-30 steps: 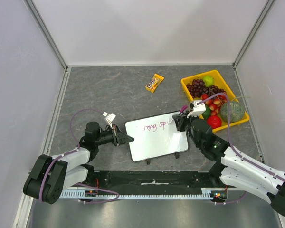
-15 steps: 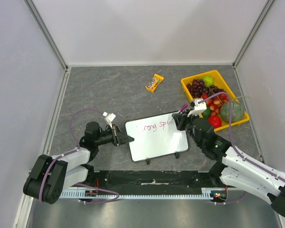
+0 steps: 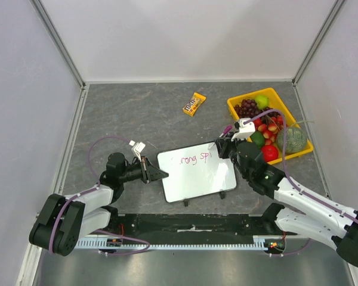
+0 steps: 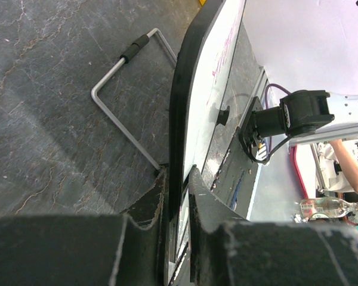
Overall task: Write a sentence on the whiteboard
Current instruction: Write on the whiteboard marker without the cap.
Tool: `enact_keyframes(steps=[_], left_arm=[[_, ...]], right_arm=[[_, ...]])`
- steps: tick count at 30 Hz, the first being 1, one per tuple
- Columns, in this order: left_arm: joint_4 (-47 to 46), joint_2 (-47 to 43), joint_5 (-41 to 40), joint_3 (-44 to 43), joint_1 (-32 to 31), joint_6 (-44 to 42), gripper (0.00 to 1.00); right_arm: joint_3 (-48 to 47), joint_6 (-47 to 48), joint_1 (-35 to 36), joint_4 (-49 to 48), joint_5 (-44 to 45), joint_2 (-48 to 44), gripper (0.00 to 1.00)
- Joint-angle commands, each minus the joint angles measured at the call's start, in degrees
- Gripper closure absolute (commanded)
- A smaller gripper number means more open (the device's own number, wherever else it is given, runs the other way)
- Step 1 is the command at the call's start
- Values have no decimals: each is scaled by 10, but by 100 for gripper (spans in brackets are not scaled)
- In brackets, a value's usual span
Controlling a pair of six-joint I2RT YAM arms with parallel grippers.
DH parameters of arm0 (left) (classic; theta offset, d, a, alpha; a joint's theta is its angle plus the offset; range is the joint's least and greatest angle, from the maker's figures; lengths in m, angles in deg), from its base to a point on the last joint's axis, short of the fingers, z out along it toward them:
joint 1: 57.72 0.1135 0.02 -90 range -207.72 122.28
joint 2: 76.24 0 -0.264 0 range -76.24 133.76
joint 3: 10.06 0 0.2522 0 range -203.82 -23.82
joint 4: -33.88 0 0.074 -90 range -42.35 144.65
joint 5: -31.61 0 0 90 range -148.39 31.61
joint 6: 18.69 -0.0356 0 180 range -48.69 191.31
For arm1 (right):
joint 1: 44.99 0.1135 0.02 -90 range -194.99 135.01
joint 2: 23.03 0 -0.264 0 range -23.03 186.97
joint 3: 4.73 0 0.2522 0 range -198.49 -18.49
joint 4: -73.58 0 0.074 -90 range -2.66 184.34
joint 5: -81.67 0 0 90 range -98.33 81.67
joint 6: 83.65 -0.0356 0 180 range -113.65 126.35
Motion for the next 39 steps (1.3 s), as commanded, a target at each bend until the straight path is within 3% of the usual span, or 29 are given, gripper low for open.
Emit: enact_keyframes(steps=[1,11,23,39], left_arm=[[33,4,-37,7,3,-24,98],[33,4,-38,7,3,-24,98],[34,5,-38,7,3,-24,98],[30,14,-32,3,2,-25,98]], right_arm=[[-12,7,-2,-19,27,7,100],[4,8,-3,-18,37,18,100],[-18,-2,-2,24,19,-90,100],[4,-3,-2,70,23,-126,100]])
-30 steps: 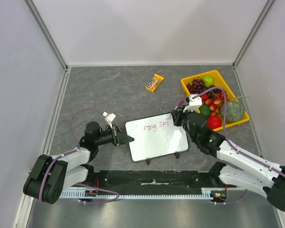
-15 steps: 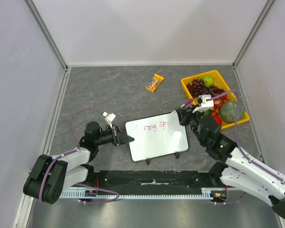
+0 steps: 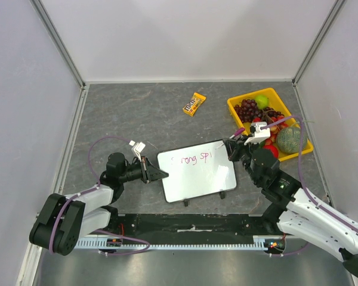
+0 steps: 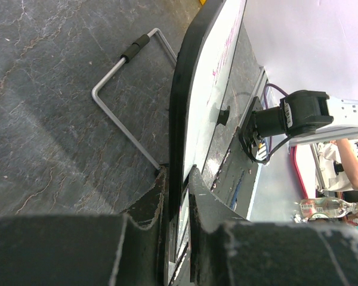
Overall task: Write a sentence on the whiteboard
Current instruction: Write on the whiteboard marker without the cap.
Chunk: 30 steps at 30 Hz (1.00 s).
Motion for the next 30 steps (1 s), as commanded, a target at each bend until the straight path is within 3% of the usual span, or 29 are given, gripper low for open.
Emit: enact_keyframes(steps=[1,30], left_arm=[[30,13,-31,3,2,-24,98],[30,14,-31,3,2,-26,98]], right_arm=[[-4,4,-1,11,7,-10,100],[-24,33,-1,15,-2,26,100]])
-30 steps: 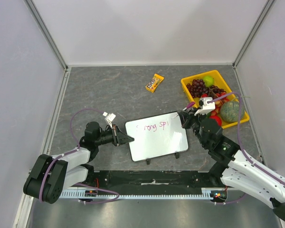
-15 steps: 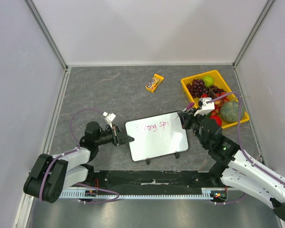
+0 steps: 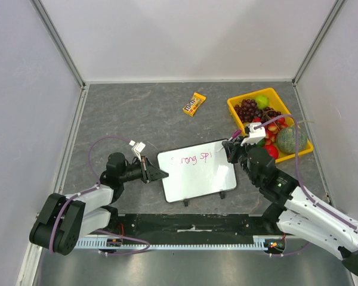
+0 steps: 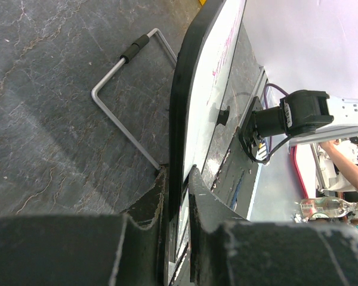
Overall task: Write a sentence on the whiteboard
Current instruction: Write on the whiteboard marker without the cap.
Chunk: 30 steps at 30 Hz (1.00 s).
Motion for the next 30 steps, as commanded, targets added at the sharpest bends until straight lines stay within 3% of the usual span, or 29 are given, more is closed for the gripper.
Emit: enact_keyframes(steps=[1,16,30], left_arm=[[34,10,-31,3,2,-26,98],[30,17,-33,2,2,-26,98],[30,16,-33,2,2,-26,98]], right_arm=[[-27,23,-1,-20,3,22,100],[-29,29,-1,-92,-3,81,100],[-17,32,-1,-97,20,104,100]])
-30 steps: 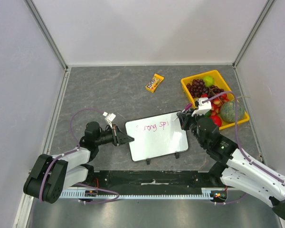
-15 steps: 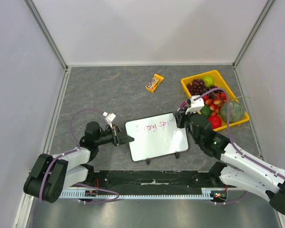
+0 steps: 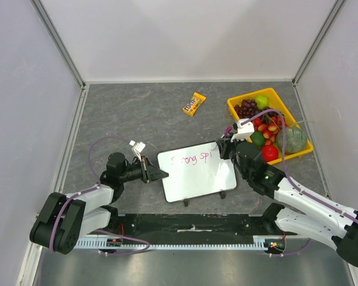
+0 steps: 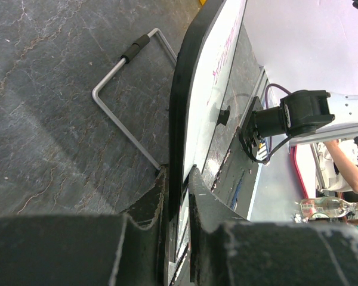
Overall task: Write a sentence on the whiteboard
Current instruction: Write on the whiteboard marker without the cap.
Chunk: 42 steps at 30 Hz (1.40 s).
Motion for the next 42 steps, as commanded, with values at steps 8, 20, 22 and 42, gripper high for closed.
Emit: enact_keyframes(steps=[8,20,22,42], left_arm=[[36,9,-34,2,2,-24,98],[36,9,-34,3,2,-25,98],[36,9,-34,3,2,-24,98],[37,7,-34,3,2,-24,98]], right_arm=[[12,3,-1,-15,13,-11,100],[42,-9,-1,0,-10,-40,100],[48,-14,-1,1,-16,-41,100],[24,-7,-1,-13,11,-30,100]])
